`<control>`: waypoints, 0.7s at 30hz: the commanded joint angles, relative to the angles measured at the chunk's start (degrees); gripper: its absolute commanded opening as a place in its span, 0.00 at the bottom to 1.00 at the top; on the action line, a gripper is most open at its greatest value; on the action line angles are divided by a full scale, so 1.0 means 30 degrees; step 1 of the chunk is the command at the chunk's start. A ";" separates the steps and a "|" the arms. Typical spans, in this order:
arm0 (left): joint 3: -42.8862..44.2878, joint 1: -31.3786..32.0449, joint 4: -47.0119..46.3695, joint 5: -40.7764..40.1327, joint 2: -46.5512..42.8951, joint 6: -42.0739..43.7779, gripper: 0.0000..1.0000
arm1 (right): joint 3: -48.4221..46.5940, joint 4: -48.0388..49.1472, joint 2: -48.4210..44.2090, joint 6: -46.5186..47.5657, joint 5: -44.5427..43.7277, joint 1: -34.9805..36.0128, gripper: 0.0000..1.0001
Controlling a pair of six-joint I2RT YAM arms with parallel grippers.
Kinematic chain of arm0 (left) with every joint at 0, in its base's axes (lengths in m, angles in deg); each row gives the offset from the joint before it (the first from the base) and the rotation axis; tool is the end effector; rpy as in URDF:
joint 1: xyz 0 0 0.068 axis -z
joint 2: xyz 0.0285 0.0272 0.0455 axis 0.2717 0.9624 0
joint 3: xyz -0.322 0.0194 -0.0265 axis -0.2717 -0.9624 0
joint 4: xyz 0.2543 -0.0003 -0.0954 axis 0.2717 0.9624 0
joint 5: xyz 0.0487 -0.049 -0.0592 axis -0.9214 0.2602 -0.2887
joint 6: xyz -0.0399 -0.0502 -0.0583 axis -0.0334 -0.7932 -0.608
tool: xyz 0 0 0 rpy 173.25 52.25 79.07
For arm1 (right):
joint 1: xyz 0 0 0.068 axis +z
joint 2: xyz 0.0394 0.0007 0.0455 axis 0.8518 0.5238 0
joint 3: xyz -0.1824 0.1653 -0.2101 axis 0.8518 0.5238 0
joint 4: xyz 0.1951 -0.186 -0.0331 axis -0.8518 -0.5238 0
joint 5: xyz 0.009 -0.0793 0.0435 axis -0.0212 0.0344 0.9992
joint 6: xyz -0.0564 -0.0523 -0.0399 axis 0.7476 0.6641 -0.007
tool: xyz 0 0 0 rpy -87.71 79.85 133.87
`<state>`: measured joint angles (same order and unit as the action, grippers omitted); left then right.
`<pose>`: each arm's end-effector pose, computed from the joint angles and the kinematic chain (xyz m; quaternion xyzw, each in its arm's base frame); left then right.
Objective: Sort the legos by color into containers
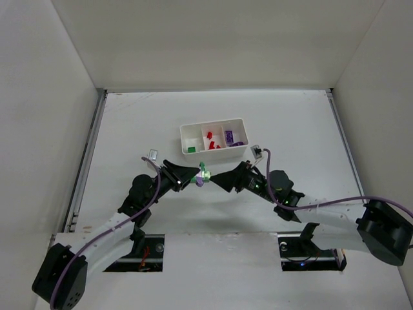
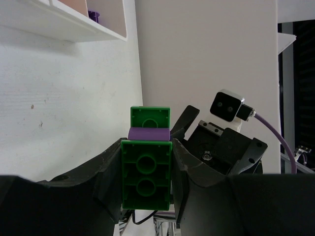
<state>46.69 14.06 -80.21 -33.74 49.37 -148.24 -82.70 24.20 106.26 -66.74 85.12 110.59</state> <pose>0.1467 -0.1096 0.2398 -0.1556 0.6631 -0.6335 0.3671 0.1541 0.2099 0.2725 -0.0197 0.6884 0.5989 0.4086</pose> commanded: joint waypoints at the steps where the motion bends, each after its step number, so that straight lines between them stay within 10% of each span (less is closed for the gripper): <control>1: 0.0178 0.0384 -0.1460 -0.0281 0.0089 0.0327 0.13 | -0.0508 0.1691 0.0636 -0.0231 0.0744 -0.0008 0.83; 21: -0.0437 0.1470 -0.2809 -0.0750 -0.0232 -0.0171 0.14 | -0.0129 0.9304 0.6231 -0.3335 0.2766 -0.1121 0.42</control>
<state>45.95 17.62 -83.47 -37.52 50.09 -148.31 -82.92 40.77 123.33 -74.29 91.63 107.73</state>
